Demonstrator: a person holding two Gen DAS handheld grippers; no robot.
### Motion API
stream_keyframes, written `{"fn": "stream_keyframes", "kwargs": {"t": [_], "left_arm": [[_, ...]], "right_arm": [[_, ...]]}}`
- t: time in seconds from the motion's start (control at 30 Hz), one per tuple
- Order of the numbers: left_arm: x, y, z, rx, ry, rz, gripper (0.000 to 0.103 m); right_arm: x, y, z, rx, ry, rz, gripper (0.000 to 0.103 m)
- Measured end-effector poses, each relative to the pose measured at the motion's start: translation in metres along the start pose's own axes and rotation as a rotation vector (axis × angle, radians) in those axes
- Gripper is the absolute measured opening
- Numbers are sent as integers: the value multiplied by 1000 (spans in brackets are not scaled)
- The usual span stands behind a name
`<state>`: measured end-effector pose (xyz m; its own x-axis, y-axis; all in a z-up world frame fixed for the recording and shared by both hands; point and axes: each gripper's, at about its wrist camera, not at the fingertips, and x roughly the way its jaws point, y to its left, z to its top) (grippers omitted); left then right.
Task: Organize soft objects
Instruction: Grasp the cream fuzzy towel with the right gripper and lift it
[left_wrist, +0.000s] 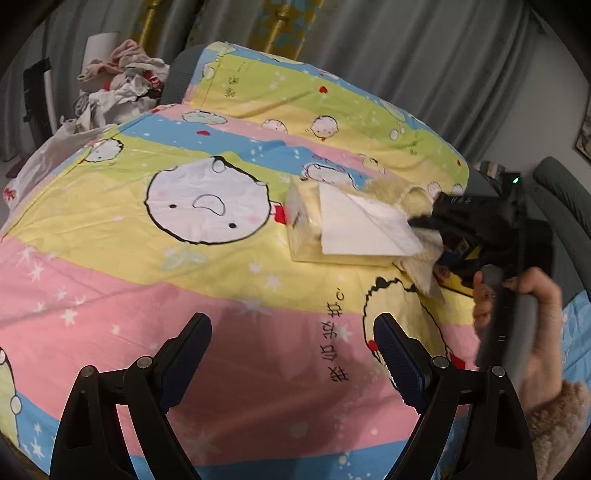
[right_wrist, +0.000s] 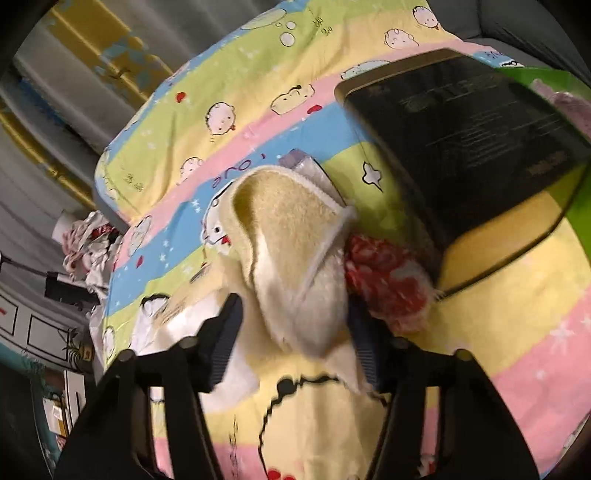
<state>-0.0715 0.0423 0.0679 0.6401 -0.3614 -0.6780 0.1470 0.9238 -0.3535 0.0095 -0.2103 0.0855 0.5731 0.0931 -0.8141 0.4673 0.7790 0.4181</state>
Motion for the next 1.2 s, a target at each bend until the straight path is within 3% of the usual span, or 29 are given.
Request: {"fn": "stream_keyframes", "kwargs": {"t": [0.03,0.07,0.2,0.5,0.67,0.8,1.03,1.2], "left_arm": [[0,2,1,-5,-1,4,90],[0,4,2,-12,-1,3,90],[-2,10,3,-41,2,-11,90],[-10,8,4,-41,0,-44,90],[-16,3,1,-29,9,-78,90],[-23,3,1,-33,18,-112,90],[-24,4,-3,-16,56,-136,90],[-11,-9,-11,30,141,-202,90]], "right_arm": [[3,0,1,-5,-1,-14,13],[2,0,2,-10,-1,-16,7],[-32,0,1,-4,-62,76,8],[-194,16,-29,-215,-231,245,8],[-238,4,-62,-264,-231,270,9],[-211,4,-94,-288,-139,280,11],[-106,19,-132,-280,120,281,11],[-68,21,-116,-242,138,233,12]]}}
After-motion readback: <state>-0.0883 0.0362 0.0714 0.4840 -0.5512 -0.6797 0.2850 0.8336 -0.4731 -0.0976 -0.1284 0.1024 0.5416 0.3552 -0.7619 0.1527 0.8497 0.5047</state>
